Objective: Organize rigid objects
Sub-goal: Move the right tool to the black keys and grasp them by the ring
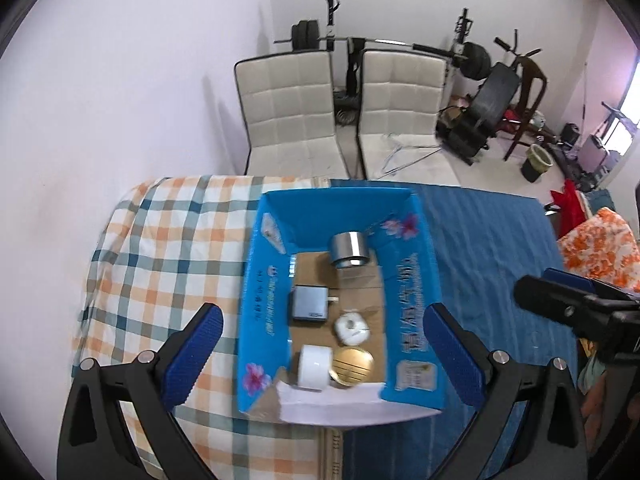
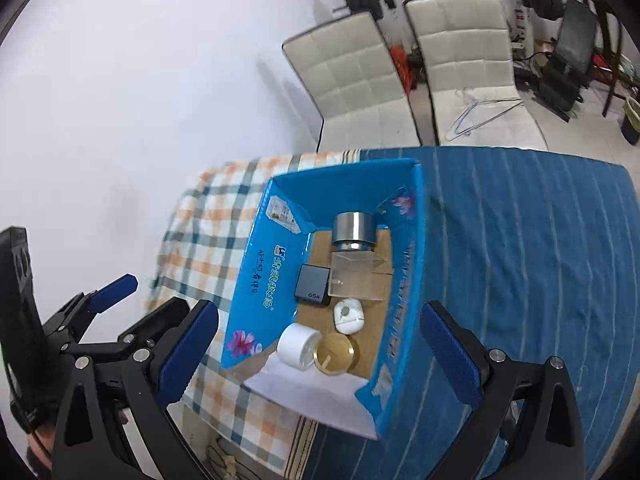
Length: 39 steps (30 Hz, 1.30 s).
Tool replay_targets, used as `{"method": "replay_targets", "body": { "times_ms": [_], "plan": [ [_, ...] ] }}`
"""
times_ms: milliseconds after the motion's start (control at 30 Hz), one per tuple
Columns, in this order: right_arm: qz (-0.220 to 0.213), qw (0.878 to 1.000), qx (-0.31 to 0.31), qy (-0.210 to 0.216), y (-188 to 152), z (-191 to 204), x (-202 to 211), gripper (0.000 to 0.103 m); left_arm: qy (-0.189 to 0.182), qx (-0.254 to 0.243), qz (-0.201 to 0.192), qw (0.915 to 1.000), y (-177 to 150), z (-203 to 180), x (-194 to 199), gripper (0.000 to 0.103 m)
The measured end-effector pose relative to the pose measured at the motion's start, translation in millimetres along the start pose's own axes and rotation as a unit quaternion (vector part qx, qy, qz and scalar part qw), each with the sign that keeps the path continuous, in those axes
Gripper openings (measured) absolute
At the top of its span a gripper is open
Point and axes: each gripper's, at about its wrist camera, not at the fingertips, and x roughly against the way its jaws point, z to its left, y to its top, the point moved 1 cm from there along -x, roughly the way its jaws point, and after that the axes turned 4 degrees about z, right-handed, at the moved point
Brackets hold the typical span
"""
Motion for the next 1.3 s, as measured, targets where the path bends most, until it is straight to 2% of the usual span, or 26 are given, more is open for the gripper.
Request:
{"method": "replay_targets", "body": {
  "times_ms": [133, 300, 367, 433, 500, 567, 633, 800, 867, 933, 1100, 1233, 1300],
  "plan": [
    [-0.026, 0.999, -0.035, -0.018, -31, -41, 49, 0.103, -0.029, -0.016, 0.005, 0.9994, -11, -34, 4, 0.103],
    [0.0, 0.992, -0.104, -0.072, -85, -111, 66, 0.103, -0.053, -0.056, 0.037, 0.9963, -33, -94, -25, 0.103],
    [0.019, 0.987, -0.137, -0.084, -110, -145, 59, 0.103, -0.068, -0.079, 0.064, 0.9925, -49, -125, -50, 0.103],
    [0.043, 0.98, -0.169, -0.092, -134, -178, 46, 0.102, -0.063, -0.098, 0.091, 0.989, -63, -148, -69, 0.103],
    [0.063, 0.974, -0.197, -0.095, -154, -205, 30, 0.102, -0.081, -0.109, 0.125, 0.9828, -79, -171, -91, 0.103],
    [0.084, 0.97, -0.206, -0.101, -168, -226, 9, 0.102, -0.074, -0.117, 0.156, 0.978, -91, -188, -114, 0.103],
    [0.102, 0.968, -0.198, -0.112, -177, -240, -16, 0.101, -0.069, -0.116, 0.17, 0.9762, -100, -197, -132, 0.103],
    [0.139, 0.964, -0.188, -0.131, -193, -261, -70, 0.079, -0.043, -0.127, 0.198, 0.971, -114, -209, -162, 0.103],
    [0.151, 0.961, -0.188, -0.133, -197, -267, -87, 0.073, -0.03, -0.137, 0.189, 0.9719, -115, -213, -164, 0.103],
    [0.157, 0.96, -0.185, -0.137, -200, -268, -97, 0.072, -0.021, -0.146, 0.189, 0.9708, -116, -217, -167, 0.103],
    [0.152, 0.96, -0.176, -0.159, -201, -265, -106, 0.07, -0.016, -0.147, 0.189, 0.9707, -118, -222, -172, 0.103],
    [0.146, 0.958, -0.161, -0.188, -201, -257, -109, 0.053, -0.02, -0.14, 0.195, 0.9705, -120, -222, -178, 0.103],
    [0.137, 0.959, -0.165, -0.184, -196, -257, -112, 0.046, -0.024, -0.134, 0.196, 0.9711, -119, -221, -178, 0.103]
  ]
}}
